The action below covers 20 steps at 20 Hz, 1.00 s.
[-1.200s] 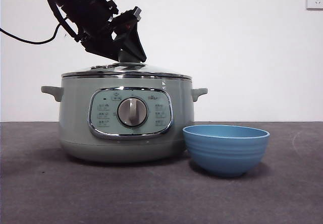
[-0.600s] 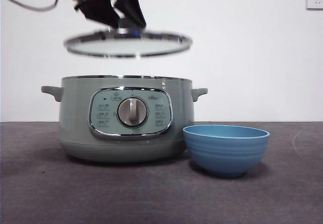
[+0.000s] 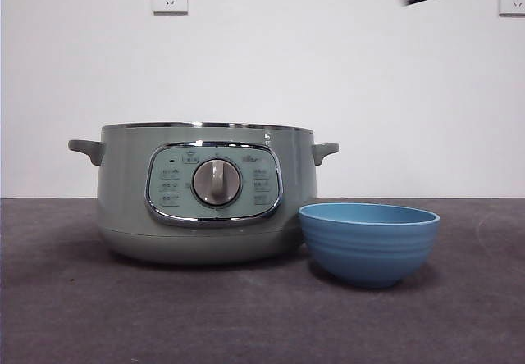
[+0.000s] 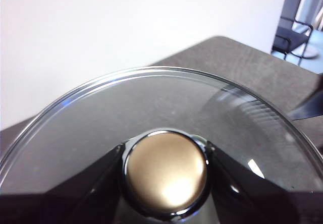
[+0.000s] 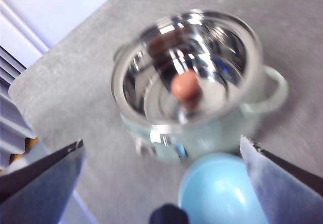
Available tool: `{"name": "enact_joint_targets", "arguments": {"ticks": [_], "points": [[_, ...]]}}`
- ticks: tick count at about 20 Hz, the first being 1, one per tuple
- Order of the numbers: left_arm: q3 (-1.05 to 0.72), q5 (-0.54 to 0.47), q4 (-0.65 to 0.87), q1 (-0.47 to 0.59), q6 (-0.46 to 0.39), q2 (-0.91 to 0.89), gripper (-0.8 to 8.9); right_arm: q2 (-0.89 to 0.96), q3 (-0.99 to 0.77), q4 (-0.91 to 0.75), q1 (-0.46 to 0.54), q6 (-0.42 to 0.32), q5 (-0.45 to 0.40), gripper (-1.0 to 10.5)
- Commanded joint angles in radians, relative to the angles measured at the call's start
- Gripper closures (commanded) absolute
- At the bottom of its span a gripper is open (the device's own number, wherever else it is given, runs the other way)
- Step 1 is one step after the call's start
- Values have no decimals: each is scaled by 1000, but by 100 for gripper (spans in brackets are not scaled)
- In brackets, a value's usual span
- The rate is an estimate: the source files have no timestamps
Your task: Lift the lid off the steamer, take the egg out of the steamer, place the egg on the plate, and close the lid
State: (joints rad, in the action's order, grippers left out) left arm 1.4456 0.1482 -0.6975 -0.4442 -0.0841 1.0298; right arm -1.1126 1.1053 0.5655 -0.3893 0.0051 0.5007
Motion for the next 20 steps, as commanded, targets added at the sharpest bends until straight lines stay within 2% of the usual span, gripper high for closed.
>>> {"name": "enact_joint_targets", "arguments": {"ticks": [1, 5, 9, 14, 20], "points": [[18, -52, -43, 1, 8, -91, 822, -90, 20, -85, -89, 69, -90, 351], [18, -97, -154, 1, 9, -199, 822, -313, 146, -123, -231, 71, -258, 352], [18, -98, -213, 1, 9, -269, 822, -556, 350, -98, -294, 69, -330, 353], [18, -103, -246, 1, 8, -293, 822, -809, 575, -38, -306, 63, -378, 353], [18, -103, -251, 1, 6, -293, 822, -919, 605, -65, -306, 33, -417, 357]]}}
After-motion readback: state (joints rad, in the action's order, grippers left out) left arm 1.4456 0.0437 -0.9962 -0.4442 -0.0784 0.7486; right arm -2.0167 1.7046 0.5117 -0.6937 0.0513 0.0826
